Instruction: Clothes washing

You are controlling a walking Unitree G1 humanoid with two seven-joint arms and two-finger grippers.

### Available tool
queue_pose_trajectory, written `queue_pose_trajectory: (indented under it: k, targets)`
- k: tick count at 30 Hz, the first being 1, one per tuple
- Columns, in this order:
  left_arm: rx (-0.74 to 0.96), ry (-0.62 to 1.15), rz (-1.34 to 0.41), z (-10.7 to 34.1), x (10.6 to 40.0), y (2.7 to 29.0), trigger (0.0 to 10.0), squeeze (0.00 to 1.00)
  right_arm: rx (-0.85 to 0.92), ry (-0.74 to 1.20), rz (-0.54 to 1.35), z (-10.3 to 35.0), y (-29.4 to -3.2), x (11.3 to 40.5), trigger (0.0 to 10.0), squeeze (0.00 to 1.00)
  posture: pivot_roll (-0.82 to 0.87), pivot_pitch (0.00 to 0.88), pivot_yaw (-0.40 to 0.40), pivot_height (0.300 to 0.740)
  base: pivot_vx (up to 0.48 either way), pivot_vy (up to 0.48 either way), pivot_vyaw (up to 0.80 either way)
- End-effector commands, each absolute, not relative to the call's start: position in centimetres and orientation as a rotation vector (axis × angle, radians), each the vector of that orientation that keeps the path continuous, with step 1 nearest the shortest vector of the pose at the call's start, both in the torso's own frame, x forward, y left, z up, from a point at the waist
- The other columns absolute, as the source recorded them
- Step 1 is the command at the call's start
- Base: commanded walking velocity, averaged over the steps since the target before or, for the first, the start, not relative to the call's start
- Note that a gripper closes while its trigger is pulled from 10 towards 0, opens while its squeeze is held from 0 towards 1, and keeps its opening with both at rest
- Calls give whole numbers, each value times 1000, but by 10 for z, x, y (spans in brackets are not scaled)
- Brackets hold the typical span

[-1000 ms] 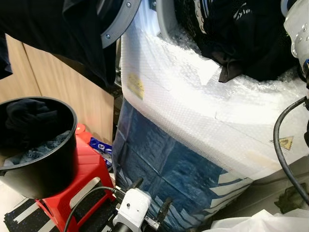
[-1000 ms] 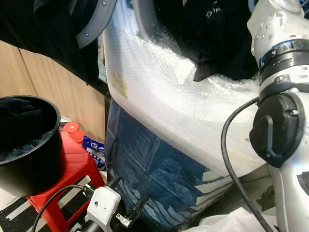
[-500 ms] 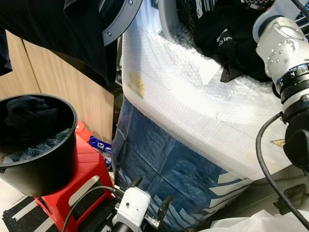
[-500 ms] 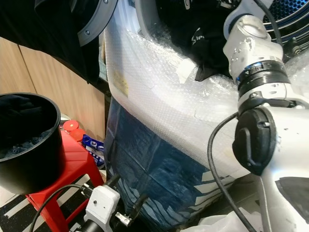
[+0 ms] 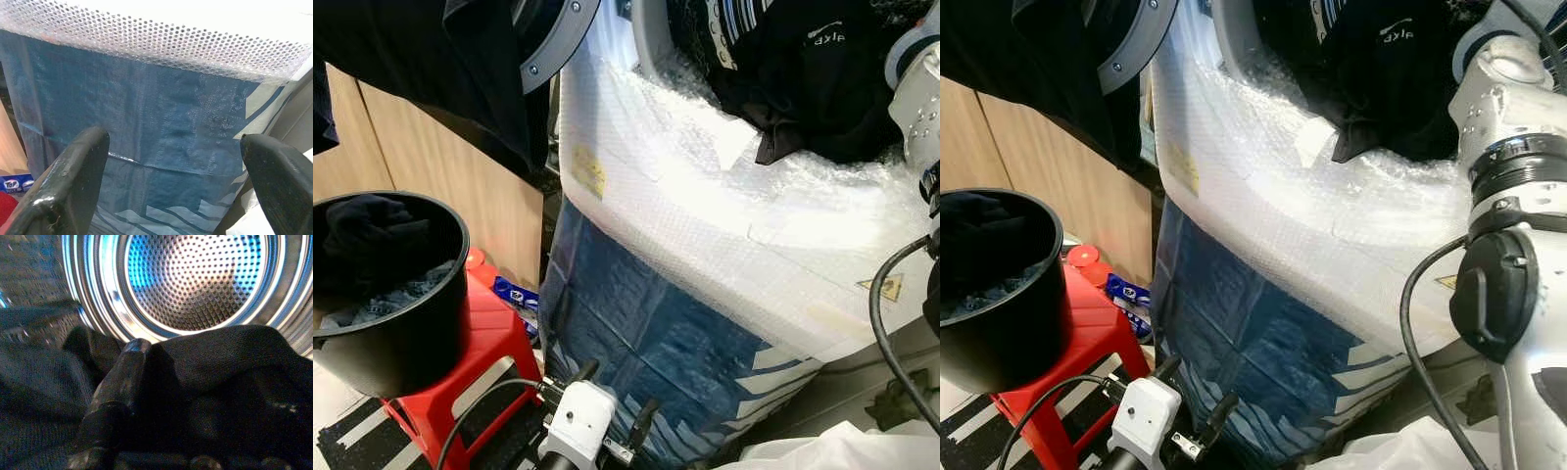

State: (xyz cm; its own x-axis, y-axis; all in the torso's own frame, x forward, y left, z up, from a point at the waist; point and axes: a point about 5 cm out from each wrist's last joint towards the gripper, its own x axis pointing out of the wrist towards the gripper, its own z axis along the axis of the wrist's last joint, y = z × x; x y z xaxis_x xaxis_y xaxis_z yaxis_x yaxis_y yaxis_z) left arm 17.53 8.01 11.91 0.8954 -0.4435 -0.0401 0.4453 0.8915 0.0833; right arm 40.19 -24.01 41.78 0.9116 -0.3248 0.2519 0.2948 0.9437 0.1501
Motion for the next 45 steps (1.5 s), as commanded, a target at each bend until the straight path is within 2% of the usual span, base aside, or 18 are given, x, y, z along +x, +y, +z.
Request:
queue_pose_trajectory:
  k: [1,4,5,6,7,11,12,19,21,22,25,27,28,35,40,45]
  targets:
    - [82,19,-481,121,174,75,10000,0,121,-334,-360,427,-254,394,10000,1000,108,141,-210,740,0,0,0]
    - [81,21,-480,121,175,76,10000,0,84,-353,-369,429,-254,393,10000,1000,107,140,-207,740,0,0,0]
    - [83,22,-480,121,175,76,10000,0,51,-362,-368,429,-253,392,10000,396,106,141,-206,740,0,0,0]
    - [83,23,-480,121,175,76,10000,0,39,-367,-364,430,-253,392,10000,396,106,141,-206,740,0,0,0]
    - [83,23,-481,121,175,76,10000,0,15,-370,-362,430,-252,392,10000,0,101,141,-204,740,0,0,0]
    - [85,24,-483,121,176,77,10000,0,-3,-378,-340,432,-251,391,10000,0,99,140,-204,740,0,0,0]
    - [87,23,-483,121,176,77,10000,0,-16,-374,-335,432,-251,391,10000,1000,98,138,-203,740,0,0,0]
    - [82,20,-488,121,178,77,10000,0,-69,-257,-289,424,-255,391,10000,1000,90,132,-202,740,0,0,0]
    - [86,18,-489,121,179,76,10000,0,-140,-243,-209,422,-248,393,10000,1000,85,131,-201,740,0,0,0]
    - [83,17,-490,121,179,76,10000,0,-168,-138,-116,412,-240,396,10000,1000,77,131,-200,740,0,0,0]
    - [83,16,-492,121,179,76,10000,0,3,-46,-76,406,-239,395,10000,1000,73,132,-204,740,0,0,0]
    - [80,18,-493,121,179,76,10000,0,221,-12,-102,407,-238,393,10000,1000,67,133,-206,740,0,0,0]
    - [79,19,-492,121,179,76,10000,0,246,-4,-103,406,-237,392,10000,1000,65,133,-206,740,0,0,0]
    - [71,19,-505,120,180,71,10000,0,237,-23,-122,372,-210,383,10000,1000,38,133,-211,740,0,0,0]
    - [64,19,-506,120,180,70,10000,0,306,-123,15,385,-195,364,10000,1000,30,134,-209,740,0,0,0]
    - [58,22,-513,119,180,69,10000,0,351,-126,66,388,-197,346,10000,996,16,132,-207,740,0,0,0]
